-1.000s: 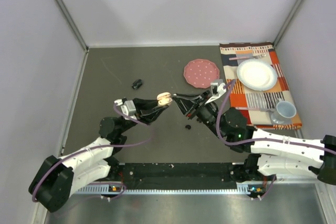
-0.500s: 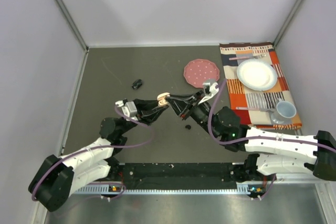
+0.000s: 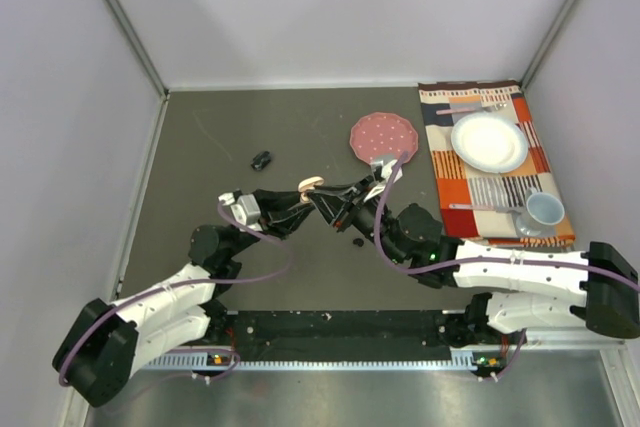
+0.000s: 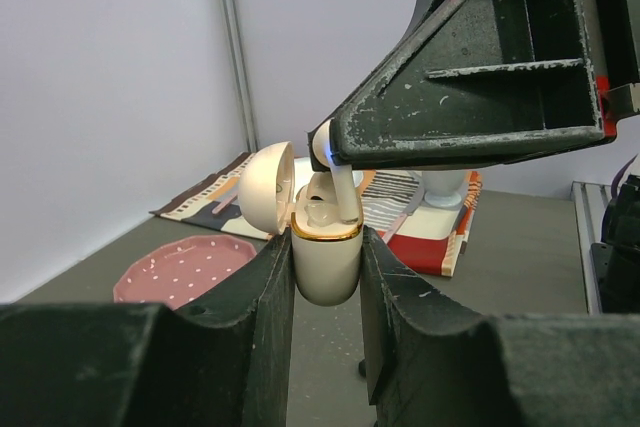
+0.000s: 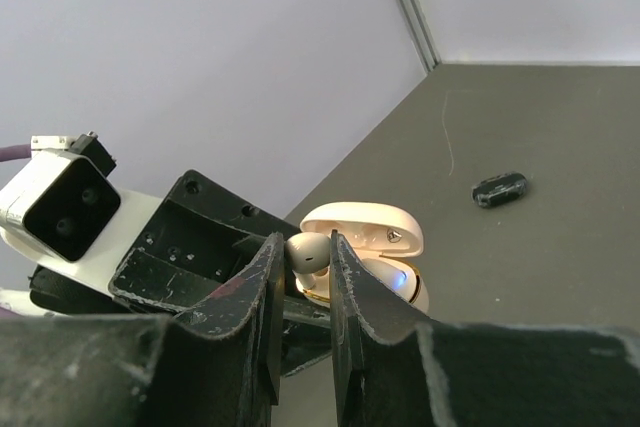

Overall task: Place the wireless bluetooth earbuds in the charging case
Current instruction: Insert the left earbud into the left side groove of the charging case.

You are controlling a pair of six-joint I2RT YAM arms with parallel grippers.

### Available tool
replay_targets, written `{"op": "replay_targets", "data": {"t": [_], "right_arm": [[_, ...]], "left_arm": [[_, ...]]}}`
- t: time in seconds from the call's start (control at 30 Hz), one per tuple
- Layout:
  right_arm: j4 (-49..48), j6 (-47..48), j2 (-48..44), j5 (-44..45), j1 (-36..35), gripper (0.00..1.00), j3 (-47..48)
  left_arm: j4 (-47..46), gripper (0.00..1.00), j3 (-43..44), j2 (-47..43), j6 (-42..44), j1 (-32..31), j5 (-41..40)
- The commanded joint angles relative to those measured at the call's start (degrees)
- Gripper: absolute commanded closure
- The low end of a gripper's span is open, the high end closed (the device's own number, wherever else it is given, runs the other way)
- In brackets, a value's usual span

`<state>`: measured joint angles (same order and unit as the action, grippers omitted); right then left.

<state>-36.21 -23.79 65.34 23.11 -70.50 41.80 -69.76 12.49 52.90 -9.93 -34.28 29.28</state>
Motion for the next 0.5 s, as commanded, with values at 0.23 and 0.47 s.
{"op": "replay_targets", "data": {"t": [0.23,0.47], "right_arm": [[-3.3,1.4,1.2,2.5,-1.1,1.00,2.9],[-2.4,0.6,2.0,1.4,-1.1,1.00,2.8]], "left_arm": [[-1.1,1.00,-0.2,-1.9,1.0,-0.3,-0.1],[-1.0,1.00,-0.3,-2.3,0.7,-0.3,-0.4]]}}
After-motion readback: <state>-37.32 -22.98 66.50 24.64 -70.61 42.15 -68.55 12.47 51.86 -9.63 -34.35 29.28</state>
